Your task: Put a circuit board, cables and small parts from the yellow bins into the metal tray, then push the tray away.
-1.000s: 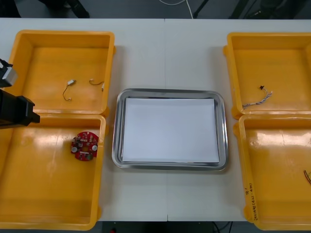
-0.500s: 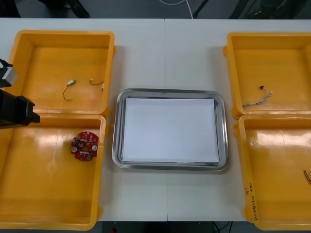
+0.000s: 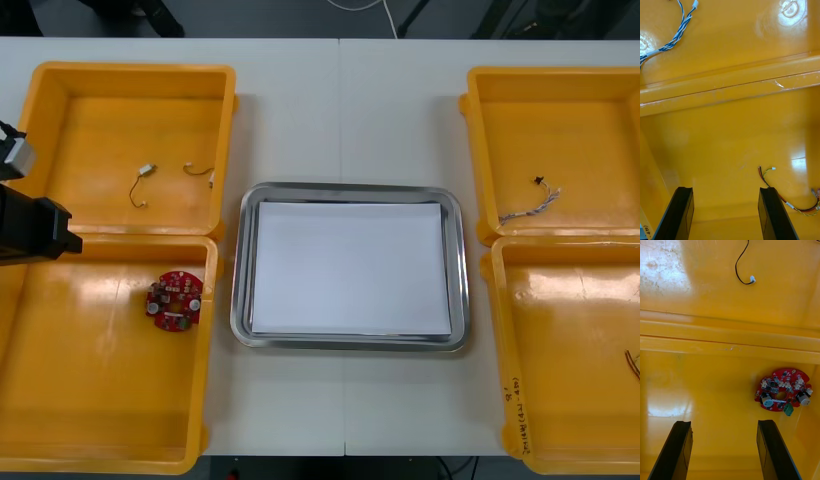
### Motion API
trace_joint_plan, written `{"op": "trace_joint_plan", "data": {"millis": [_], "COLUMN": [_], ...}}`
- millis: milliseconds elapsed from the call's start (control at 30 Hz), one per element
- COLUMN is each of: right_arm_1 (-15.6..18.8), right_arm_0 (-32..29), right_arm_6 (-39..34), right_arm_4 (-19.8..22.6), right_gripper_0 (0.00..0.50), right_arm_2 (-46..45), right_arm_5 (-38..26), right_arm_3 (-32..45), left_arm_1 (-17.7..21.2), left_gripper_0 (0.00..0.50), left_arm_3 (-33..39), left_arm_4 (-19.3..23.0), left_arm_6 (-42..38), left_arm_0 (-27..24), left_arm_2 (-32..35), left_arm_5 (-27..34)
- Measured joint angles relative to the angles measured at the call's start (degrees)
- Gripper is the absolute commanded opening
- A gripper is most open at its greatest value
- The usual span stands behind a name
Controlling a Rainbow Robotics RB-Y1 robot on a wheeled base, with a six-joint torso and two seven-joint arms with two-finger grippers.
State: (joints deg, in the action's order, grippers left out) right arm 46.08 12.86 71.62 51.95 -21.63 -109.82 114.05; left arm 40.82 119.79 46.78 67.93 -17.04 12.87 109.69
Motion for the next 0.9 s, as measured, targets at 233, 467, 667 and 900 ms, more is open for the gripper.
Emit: {"op": "trace_joint_plan", "data": {"millis": [233,467,667,900], "right_arm_1": [0.0,0.0,0.1,0.1], "right_arm_0": [0.0,0.0,0.2,0.2], "right_arm_6": [0.0,0.0,0.0,0.0], "right_arm_4": [0.0,0.0,0.0,-0.7], "right_gripper_0": [0.5,0.5,0.5,0.5], "right_arm_2": [0.0,0.0,-0.6,-0.8], "right_arm_5": [0.0,0.0,0.0,0.0], "right_arm_3": [0.0,0.0,0.2,0.5], "left_arm_1": [0.0,0.0,-0.1,-0.8], "left_gripper_0": [0.5,0.5,0.5,0.5], "left_arm_3": [0.0,0.1,0.7,1.5], "left_arm_4": [0.0,0.0,0.0,0.0], "left_arm_6": [0.0,0.0,0.0,0.0], "left_arm_0": [1.1,1.1,1.1,1.2], "left_arm_2": [-0.1,-0.1,-0.1,-0.1], "left_arm_5": [0.0,0.0,0.0,0.0]}}
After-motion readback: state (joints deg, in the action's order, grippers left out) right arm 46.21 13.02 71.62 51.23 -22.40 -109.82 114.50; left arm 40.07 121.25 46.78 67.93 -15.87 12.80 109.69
